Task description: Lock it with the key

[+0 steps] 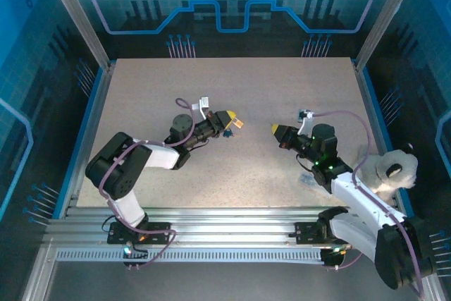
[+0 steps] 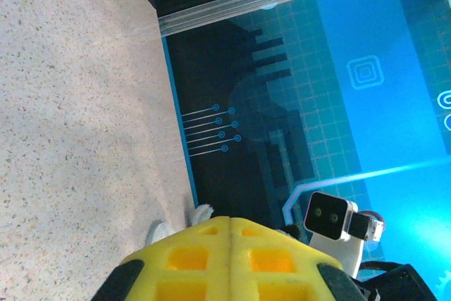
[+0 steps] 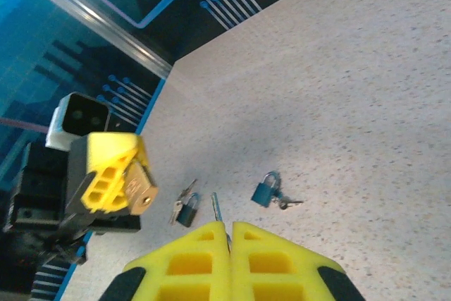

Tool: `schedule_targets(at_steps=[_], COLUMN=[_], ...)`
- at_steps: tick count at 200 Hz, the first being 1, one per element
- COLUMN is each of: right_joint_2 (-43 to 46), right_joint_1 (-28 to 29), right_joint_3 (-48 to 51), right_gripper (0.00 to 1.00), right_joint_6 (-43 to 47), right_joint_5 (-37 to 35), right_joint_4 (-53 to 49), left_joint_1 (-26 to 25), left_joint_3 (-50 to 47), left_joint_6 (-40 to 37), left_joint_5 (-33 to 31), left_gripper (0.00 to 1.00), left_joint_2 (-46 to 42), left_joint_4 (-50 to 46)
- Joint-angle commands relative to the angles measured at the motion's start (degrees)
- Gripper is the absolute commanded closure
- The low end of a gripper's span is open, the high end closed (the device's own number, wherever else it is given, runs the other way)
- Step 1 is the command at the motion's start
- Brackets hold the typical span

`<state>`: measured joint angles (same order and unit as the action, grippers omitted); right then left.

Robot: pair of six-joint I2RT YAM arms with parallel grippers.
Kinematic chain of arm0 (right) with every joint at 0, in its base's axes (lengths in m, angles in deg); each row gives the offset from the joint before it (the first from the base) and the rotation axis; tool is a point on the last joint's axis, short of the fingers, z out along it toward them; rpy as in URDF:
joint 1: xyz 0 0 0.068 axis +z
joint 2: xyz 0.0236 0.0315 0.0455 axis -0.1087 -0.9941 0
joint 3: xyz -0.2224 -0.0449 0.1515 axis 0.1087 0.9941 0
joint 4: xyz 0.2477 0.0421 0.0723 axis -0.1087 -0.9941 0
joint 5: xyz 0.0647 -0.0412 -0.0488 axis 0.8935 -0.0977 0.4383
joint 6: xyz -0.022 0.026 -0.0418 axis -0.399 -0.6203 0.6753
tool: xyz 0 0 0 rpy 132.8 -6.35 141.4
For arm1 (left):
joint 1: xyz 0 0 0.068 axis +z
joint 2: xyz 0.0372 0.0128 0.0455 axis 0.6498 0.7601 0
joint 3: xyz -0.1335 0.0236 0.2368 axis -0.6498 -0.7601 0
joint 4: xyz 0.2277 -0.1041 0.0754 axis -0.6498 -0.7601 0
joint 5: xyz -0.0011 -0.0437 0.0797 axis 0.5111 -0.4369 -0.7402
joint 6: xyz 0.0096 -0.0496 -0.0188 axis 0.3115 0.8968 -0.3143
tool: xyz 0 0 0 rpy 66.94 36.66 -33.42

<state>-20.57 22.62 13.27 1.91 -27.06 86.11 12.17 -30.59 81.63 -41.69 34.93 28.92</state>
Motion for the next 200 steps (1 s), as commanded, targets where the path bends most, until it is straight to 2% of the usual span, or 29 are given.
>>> schedule_targets(at_steps=[1, 134, 200], right_joint_2=[-2.1, -28.0, -33.3], right_joint_1=[-1.6, -2.5, -2.5], right_joint_3=[-2.7, -11.9, -14.3], right_gripper=[1.0, 1.0, 1.0], right_joint_6=[1.9, 4.2, 5.6], right_joint_5=[-3.4, -13.9, -17.5], right_joint_4=[-4.2, -7.8, -10.4], left_joint_1=[-0.6, -5.7, -6.9], left_joint_3=[1.6, 4.3, 4.4], left_joint_6=[-4.2, -13.7, -17.9], left_joint_5=[1.4, 2.6, 1.4], left_gripper=[1.0, 1.0, 1.0], left_joint_2=[-2.5, -7.2, -10.7], left_joint_4=[-4.4, -17.7, -22.6])
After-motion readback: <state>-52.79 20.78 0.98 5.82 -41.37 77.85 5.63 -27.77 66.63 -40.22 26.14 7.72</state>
